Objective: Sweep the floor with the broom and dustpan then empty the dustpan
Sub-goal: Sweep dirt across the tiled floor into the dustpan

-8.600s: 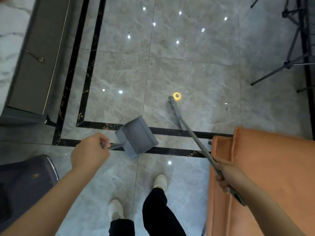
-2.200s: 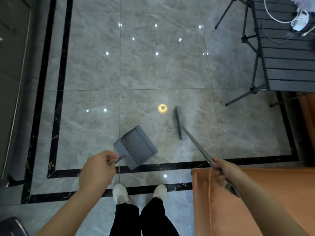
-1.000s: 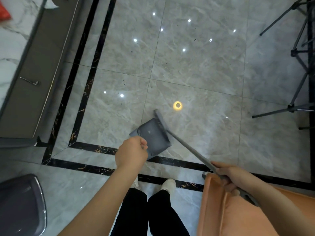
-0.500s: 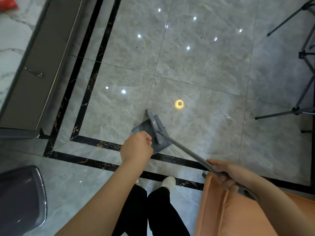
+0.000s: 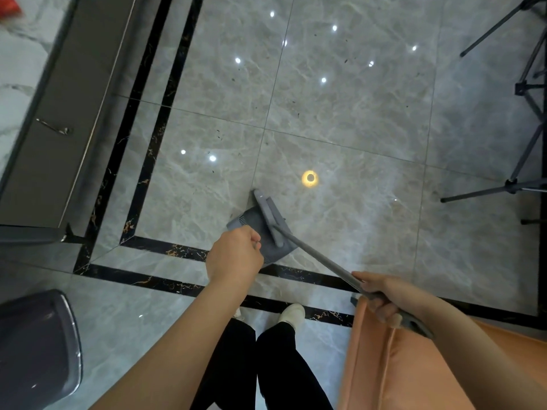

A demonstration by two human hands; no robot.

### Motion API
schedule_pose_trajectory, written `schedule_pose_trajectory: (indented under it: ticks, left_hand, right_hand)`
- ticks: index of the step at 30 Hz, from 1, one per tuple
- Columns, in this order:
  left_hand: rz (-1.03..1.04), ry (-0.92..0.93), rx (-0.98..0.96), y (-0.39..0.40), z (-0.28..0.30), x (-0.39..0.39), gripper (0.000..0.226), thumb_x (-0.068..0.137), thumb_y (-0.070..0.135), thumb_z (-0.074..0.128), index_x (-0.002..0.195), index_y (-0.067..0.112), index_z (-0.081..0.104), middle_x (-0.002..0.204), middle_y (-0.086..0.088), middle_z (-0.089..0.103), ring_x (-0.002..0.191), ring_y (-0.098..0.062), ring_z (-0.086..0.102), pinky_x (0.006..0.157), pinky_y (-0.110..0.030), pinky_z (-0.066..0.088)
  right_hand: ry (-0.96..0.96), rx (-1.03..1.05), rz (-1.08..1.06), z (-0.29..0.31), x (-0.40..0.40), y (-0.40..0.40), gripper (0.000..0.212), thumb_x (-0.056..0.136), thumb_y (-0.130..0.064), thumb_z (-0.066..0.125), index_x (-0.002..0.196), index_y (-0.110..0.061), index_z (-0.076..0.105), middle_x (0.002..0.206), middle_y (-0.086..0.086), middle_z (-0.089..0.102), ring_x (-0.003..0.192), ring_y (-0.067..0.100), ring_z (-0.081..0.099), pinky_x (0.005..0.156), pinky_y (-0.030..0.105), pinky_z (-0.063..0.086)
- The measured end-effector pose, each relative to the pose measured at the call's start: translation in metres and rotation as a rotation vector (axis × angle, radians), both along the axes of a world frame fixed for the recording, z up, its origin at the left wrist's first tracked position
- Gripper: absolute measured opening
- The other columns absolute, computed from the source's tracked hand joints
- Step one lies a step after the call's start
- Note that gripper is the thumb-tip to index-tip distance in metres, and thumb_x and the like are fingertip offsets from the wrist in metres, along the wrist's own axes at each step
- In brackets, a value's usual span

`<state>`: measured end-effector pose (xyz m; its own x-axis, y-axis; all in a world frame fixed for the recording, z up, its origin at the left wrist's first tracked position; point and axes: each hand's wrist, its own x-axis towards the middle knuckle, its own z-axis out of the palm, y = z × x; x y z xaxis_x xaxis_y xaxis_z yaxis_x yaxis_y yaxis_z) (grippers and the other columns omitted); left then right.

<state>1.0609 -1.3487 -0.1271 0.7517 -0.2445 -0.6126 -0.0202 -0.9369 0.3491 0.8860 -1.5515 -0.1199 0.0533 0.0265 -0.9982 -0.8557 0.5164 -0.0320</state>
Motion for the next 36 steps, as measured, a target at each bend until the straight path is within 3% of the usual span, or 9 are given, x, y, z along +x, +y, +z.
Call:
schedule_pose_trajectory:
  ticks: [4, 7, 13, 16, 22, 25, 31, 36]
  left_hand:
    - [0.0, 0.001, 0.006, 0.004, 0.005, 0.0, 0.019, 0.092, 0.014, 0.056, 0.103, 0.023, 0.067, 0.105, 0.002, 0.069, 0.094, -0.02, 0.064, 0.073, -0.031, 0.052]
    - [-0.005, 0.019, 0.01, 0.012, 0.01, 0.0, 0.018, 0.092, 0.017, 0.057, 0.106, 0.022, 0.067, 0.106, 0.002, 0.069, 0.095, -0.02, 0.065, 0.077, -0.034, 0.054]
    - [0.017, 0.026, 0.02, 0.036, 0.014, 0.005, 0.018, 0.09, 0.012, 0.058, 0.091, 0.029, 0.063, 0.096, 0.007, 0.066, 0.073, -0.022, 0.067, 0.07, -0.036, 0.058]
    - [0.013, 0.006, 0.039, 0.047, 0.012, 0.005, 0.017, 0.091, 0.015, 0.057, 0.102, 0.024, 0.067, 0.099, 0.006, 0.068, 0.074, -0.022, 0.067, 0.07, -0.036, 0.057]
    - [0.007, -0.036, 0.049, 0.05, 0.009, 0.007, 0.018, 0.091, 0.015, 0.056, 0.103, 0.025, 0.066, 0.099, 0.007, 0.069, 0.072, -0.021, 0.067, 0.068, -0.034, 0.056]
    - [0.001, -0.043, 0.062, 0.048, 0.01, 0.006, 0.02, 0.092, 0.015, 0.056, 0.105, 0.025, 0.066, 0.102, 0.006, 0.069, 0.078, -0.019, 0.067, 0.069, -0.031, 0.053]
    - [0.003, -0.047, 0.071, 0.05, 0.008, 0.006, 0.022, 0.092, 0.015, 0.056, 0.108, 0.025, 0.066, 0.105, 0.005, 0.069, 0.091, -0.018, 0.065, 0.069, -0.027, 0.048]
    - [-0.005, -0.055, 0.064, 0.05, 0.007, 0.006, 0.023, 0.092, 0.015, 0.054, 0.108, 0.025, 0.066, 0.106, 0.003, 0.069, 0.094, -0.019, 0.065, 0.072, -0.03, 0.05]
  right_hand:
    - [-0.021, 0.014, -0.136, 0.022, -0.011, -0.018, 0.037, 0.1, -0.011, 0.033, 0.131, -0.028, 0.046, 0.047, -0.001, 0.026, 0.025, 0.003, 0.021, 0.025, 0.008, 0.021]
    - [-0.039, -0.135, -0.082, 0.025, -0.009, -0.019, 0.043, 0.101, -0.01, 0.032, 0.139, -0.028, 0.041, 0.044, 0.0, 0.029, 0.025, 0.005, 0.023, 0.026, 0.008, 0.024]
    - [-0.023, -0.411, 0.094, 0.003, 0.006, -0.009, 0.045, 0.099, -0.003, 0.036, 0.141, -0.018, 0.043, 0.057, 0.006, 0.036, 0.023, 0.009, 0.031, 0.028, 0.012, 0.027]
    - [0.022, -0.348, 0.133, -0.013, 0.003, 0.002, 0.047, 0.098, -0.003, 0.035, 0.141, -0.022, 0.043, 0.053, 0.004, 0.036, 0.027, 0.01, 0.028, 0.03, 0.013, 0.027]
    - [0.013, -0.027, 0.056, -0.006, -0.008, 0.009, 0.043, 0.101, -0.01, 0.032, 0.141, -0.026, 0.041, 0.046, -0.002, 0.027, 0.028, 0.005, 0.021, 0.027, 0.01, 0.023]
    - [0.001, -0.052, -0.01, 0.014, -0.007, 0.001, 0.04, 0.102, -0.01, 0.031, 0.137, -0.024, 0.043, 0.041, -0.002, 0.029, 0.026, 0.005, 0.022, 0.026, 0.009, 0.022]
    - [0.004, -0.287, 0.121, 0.002, 0.006, 0.007, 0.046, 0.099, -0.004, 0.035, 0.139, -0.023, 0.044, 0.043, 0.004, 0.036, 0.024, 0.008, 0.025, 0.028, 0.011, 0.024]
    - [0.018, -0.079, 0.127, -0.009, 0.005, 0.027, 0.044, 0.1, -0.008, 0.034, 0.139, -0.026, 0.044, 0.048, 0.0, 0.029, 0.028, 0.006, 0.023, 0.027, 0.01, 0.023]
